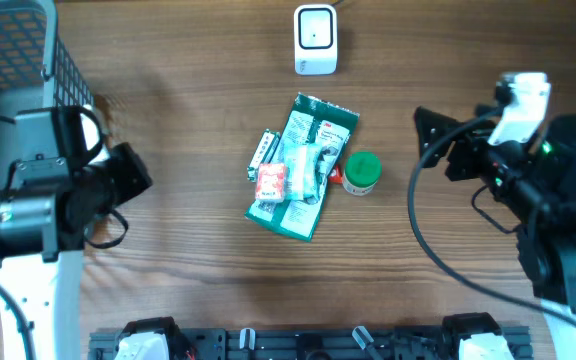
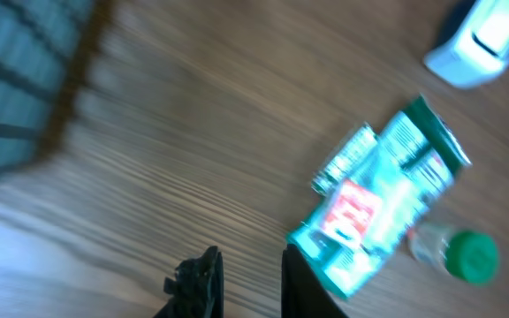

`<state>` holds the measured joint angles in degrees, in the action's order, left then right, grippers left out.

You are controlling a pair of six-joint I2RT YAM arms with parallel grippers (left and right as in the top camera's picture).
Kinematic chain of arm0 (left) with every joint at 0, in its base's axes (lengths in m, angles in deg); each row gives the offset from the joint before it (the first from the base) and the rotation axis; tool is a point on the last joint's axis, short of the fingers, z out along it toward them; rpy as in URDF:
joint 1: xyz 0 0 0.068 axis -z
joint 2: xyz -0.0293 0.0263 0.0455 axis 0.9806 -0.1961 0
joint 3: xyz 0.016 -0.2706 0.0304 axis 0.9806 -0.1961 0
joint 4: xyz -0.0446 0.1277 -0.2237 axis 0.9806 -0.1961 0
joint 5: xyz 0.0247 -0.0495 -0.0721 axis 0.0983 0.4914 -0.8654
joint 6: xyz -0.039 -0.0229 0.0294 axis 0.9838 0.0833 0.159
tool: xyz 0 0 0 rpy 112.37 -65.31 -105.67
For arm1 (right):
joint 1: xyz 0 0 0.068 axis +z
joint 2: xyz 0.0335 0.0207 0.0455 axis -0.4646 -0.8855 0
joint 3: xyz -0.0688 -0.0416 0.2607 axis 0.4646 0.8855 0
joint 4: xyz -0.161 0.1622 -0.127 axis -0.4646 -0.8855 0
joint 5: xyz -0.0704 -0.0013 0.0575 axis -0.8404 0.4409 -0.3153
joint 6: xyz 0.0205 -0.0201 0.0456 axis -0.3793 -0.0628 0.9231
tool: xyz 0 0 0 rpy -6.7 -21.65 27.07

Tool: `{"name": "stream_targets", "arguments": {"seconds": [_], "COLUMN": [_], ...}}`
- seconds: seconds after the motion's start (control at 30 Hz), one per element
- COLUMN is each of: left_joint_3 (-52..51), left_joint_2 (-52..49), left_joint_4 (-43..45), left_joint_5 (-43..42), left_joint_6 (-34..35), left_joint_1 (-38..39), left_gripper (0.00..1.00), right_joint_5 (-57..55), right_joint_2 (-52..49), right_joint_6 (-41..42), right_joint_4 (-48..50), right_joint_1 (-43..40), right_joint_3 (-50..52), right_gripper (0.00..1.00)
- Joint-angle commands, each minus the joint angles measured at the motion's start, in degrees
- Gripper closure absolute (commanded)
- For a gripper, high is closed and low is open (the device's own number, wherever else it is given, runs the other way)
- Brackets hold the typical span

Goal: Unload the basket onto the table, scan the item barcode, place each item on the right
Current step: 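Move the right gripper over the pile toward the green-lidded jar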

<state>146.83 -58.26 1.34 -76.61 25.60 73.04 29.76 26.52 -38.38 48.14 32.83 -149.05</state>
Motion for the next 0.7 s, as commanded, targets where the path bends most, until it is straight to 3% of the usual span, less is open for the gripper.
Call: {"name": "stream_targets", "arguments": {"seconds": [0.0,0.13,0.5,0.67], "left_joint_3": [3.65,3.63,3.63,3.63], "left_joint_2": [0.81,1.22,0.94,0.66], "left_joint_4": [-2.56,-4.68,-3.56,-2.4], "left_joint_5": [13.94,17.88,16.26,16.09], "left_joint_6": [0.72,3.23,4.81,4.81], "left_joint_1": [-0.37,-2.05,-15.37,-16.98], "left_gripper": [0.9,0.9,0.94,0.9], "right_joint_5": [10.75,10.75,10.71,10.73], "right_joint_2": [-2.91,-6.45,-8.85,-8.85], "right_joint_6": [2.36,2.6,2.51,3.28], "right_joint_4": [-0.85,-1.84,-4.33,-4.7], "right_joint_1": [-0.2,-0.2,-0.2,-0.2], "right_joint_3": [-0.98,-0.98,-0.98,-0.98], "right_gripper": [0.0,0.03,0.03,0.01]}}
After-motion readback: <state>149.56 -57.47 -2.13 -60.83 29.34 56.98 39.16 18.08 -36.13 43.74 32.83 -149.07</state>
